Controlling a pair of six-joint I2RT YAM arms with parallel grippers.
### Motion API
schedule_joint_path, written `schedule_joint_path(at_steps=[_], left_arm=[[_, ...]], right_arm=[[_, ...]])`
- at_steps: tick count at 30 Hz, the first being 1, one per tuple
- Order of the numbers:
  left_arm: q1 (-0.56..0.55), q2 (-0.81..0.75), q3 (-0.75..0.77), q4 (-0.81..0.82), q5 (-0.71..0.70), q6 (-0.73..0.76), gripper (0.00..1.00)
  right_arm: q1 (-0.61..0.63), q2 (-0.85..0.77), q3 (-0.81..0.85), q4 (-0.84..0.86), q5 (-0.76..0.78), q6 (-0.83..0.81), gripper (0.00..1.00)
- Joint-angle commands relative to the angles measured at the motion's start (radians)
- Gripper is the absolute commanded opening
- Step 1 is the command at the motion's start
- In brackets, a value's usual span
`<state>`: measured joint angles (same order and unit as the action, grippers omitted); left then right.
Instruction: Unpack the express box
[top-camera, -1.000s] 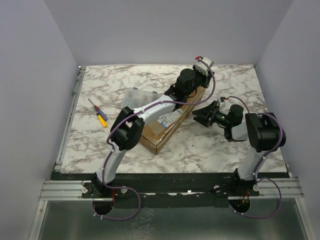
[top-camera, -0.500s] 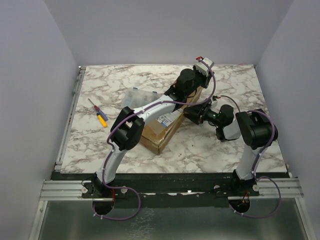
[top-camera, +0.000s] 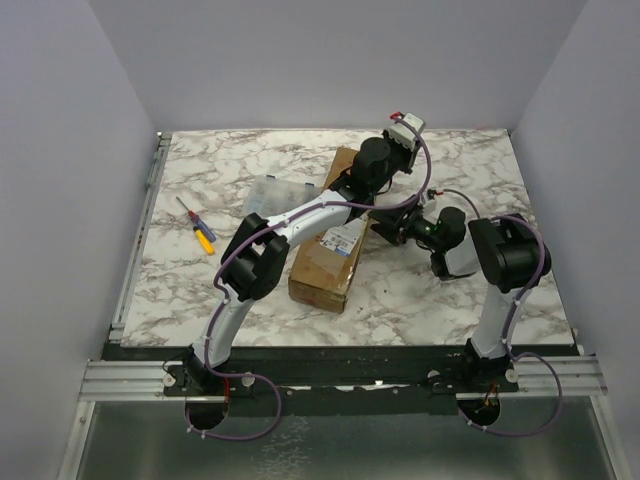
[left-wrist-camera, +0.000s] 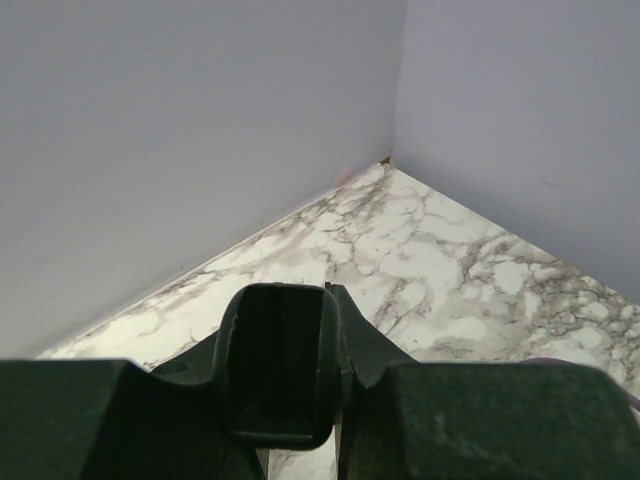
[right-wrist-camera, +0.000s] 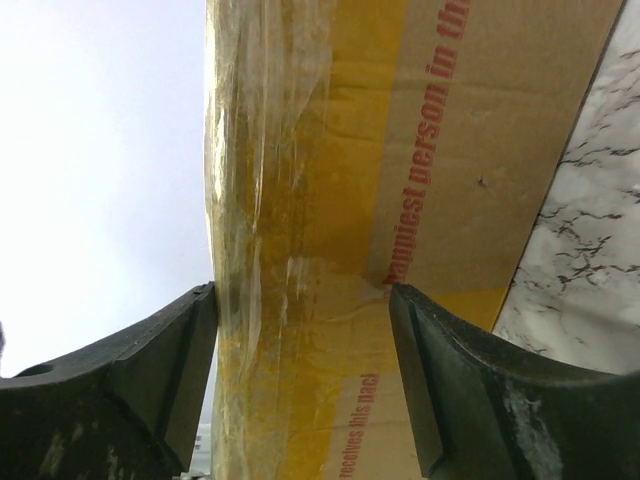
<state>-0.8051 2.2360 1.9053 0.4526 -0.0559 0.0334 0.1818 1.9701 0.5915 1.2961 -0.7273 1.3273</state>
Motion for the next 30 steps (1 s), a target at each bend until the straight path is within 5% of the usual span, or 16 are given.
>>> schedule_joint_path(at_steps=[1,15,24,30], left_arm=[[0.002,-0.018,0.024,0.009,-0.135,0.02,0.0],[0.004,-0.009,0.047,0.028,-0.237,0.023,0.0],[0.011,0.009,0.068,0.033,-0.254,0.042,0.0],[0.015,0.039,0.097,0.031,-0.263,0.051,0.0]], right_arm=[[0.008,-0.061,0.027,-0.188,0.0,-0.175,0.78],[0.018,-0.076,0.068,-0.212,-0.035,-0.184,0.81],[0.019,0.028,0.041,-0.134,-0.015,-0.122,0.45],[0.019,0.024,0.03,-0.148,-0.012,-0.135,0.44]])
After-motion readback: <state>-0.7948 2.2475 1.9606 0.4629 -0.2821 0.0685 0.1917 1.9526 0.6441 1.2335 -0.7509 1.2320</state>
